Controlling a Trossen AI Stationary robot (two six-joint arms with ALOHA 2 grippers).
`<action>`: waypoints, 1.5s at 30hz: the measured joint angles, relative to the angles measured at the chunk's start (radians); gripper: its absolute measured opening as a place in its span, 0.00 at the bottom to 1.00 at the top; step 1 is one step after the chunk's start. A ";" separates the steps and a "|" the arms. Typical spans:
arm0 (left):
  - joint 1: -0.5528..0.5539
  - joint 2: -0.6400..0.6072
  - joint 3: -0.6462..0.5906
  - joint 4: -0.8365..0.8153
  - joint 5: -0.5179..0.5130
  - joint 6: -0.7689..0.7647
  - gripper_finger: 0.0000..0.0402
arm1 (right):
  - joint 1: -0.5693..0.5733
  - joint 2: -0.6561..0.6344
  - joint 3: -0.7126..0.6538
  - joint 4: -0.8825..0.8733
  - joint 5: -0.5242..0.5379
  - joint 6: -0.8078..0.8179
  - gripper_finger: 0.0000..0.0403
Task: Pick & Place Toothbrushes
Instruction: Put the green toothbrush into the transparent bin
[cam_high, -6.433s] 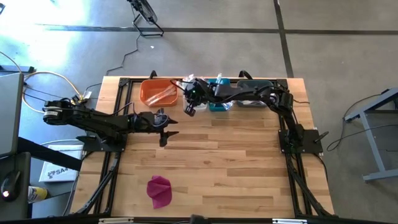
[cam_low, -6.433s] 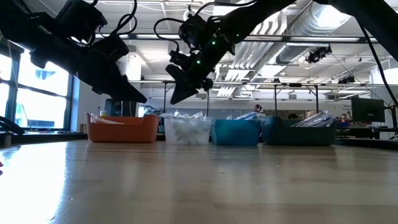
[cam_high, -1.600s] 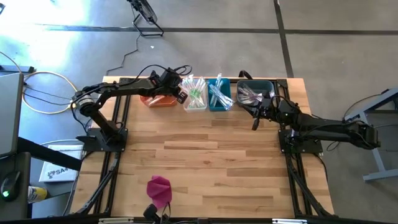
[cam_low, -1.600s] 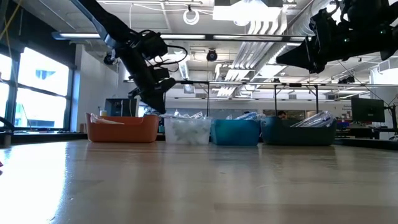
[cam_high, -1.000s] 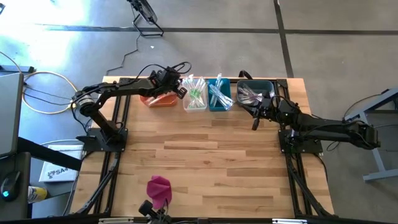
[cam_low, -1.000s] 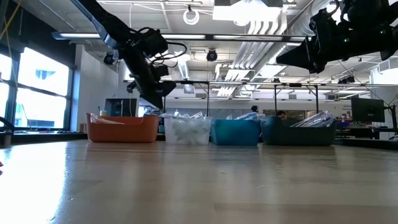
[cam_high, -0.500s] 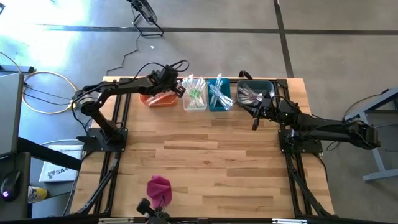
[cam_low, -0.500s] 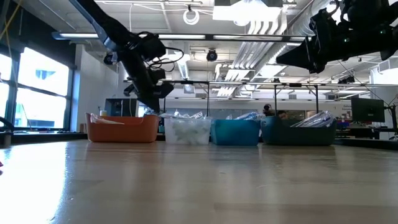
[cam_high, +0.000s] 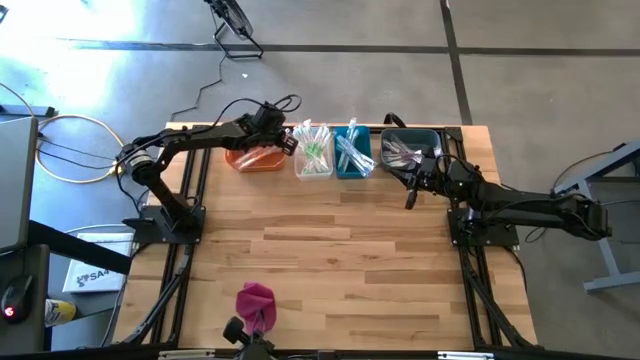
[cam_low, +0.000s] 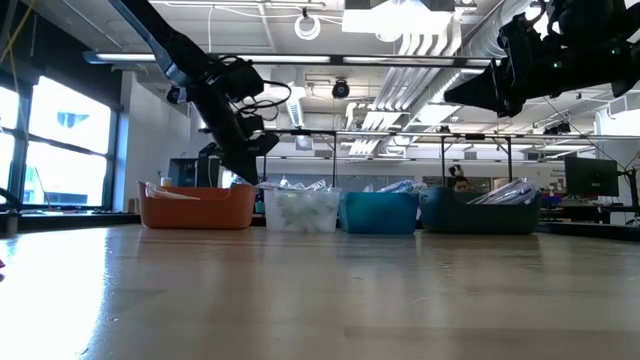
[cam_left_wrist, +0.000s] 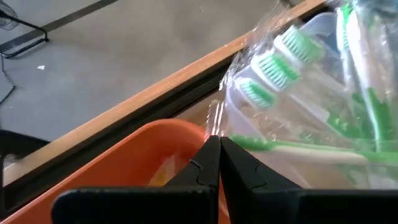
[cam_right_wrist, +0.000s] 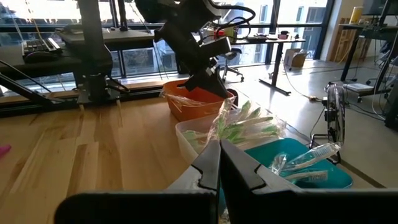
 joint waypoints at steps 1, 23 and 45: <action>0.000 0.000 0.000 0.007 0.005 -0.002 0.01 | 0.000 0.000 0.000 0.000 0.000 0.000 0.01; 0.020 0.043 0.118 -0.049 -0.050 0.089 0.01 | 0.000 0.000 0.000 0.001 0.000 -0.008 0.01; 0.059 0.213 0.326 -0.250 0.130 0.107 0.01 | 0.000 0.000 0.000 -0.002 -0.001 -0.012 0.01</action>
